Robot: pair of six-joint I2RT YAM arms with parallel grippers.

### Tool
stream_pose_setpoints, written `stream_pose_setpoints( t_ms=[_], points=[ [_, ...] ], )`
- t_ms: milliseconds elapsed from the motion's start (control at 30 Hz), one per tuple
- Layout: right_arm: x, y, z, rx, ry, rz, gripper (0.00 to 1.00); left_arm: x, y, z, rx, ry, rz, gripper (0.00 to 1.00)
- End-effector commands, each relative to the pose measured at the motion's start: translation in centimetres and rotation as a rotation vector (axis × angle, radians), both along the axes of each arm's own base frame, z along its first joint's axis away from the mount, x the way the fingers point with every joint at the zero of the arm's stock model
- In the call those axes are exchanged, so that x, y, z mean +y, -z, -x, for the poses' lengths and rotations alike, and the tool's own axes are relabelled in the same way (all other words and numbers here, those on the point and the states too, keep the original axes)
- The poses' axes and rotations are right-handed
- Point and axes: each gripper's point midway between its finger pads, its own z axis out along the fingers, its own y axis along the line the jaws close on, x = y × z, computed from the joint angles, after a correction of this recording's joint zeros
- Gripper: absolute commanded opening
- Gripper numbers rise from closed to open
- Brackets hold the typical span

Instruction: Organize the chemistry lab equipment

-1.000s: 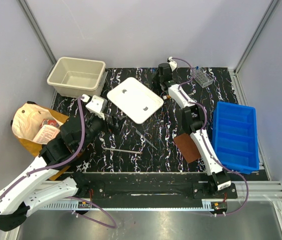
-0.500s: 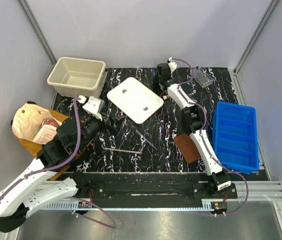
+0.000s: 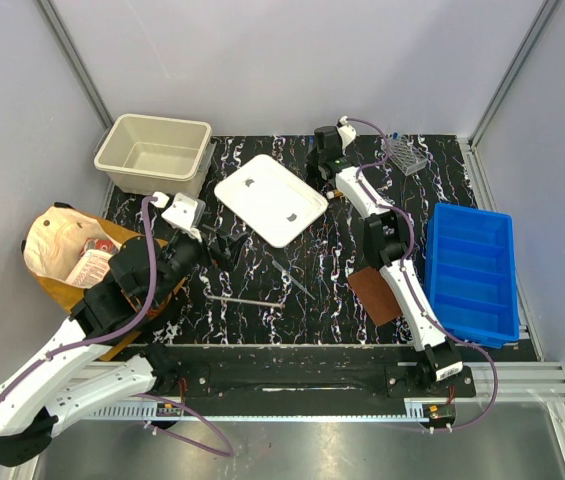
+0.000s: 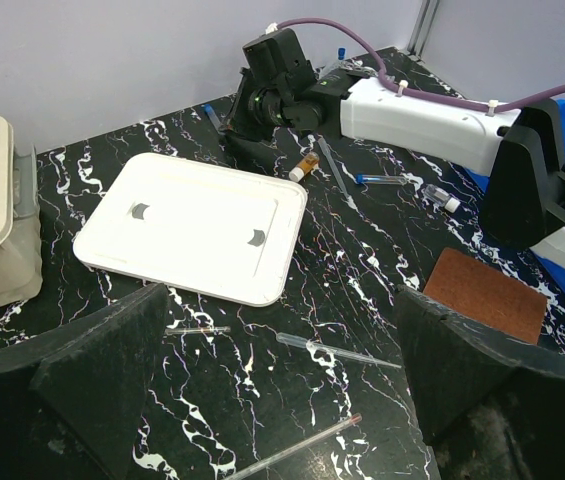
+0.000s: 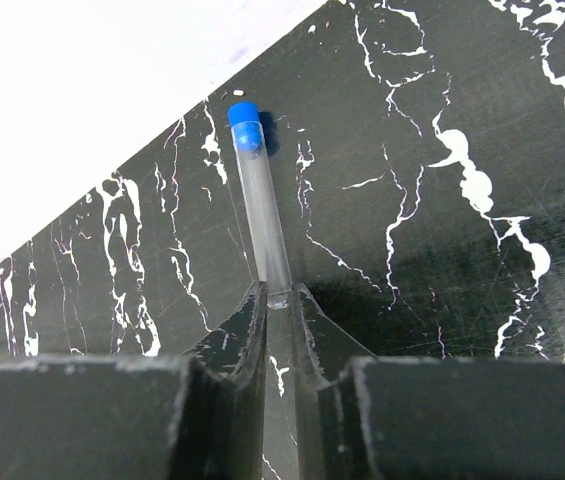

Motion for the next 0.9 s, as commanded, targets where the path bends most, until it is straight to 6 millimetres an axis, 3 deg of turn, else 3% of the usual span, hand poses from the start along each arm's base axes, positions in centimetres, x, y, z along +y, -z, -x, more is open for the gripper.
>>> stream_pose_setpoints(
  t_ms=[0,267,633,700,867],
  points=[
    [-0.8,-1.0,0.7,0.038,0.041,0.009,0.16,0.2,-1.6,-0.2,-0.043,-0.018,0.058,0.99],
    [-1.3,-0.7,2.5,0.097,0.03,0.036,0.16,0.0,-1.4,-0.4,-0.038,-0.019,0.052,0.99],
    [-2.7,-3.8,5.2,0.112,-0.019,0.141,0.16,0.1,-1.5,-0.3,-0.042,-0.019,0.06,0.99],
    [-2.8,-4.8,5.4,0.104,-0.038,0.152,0.2,0.1,-1.5,-0.2,-0.043,-0.015,0.061,0.99],
    [-3.6,-7.4,4.7,0.046,-0.031,0.217,0.4,0.3,-1.5,-0.3,-0.045,-0.025,0.058,0.99]
  ],
)
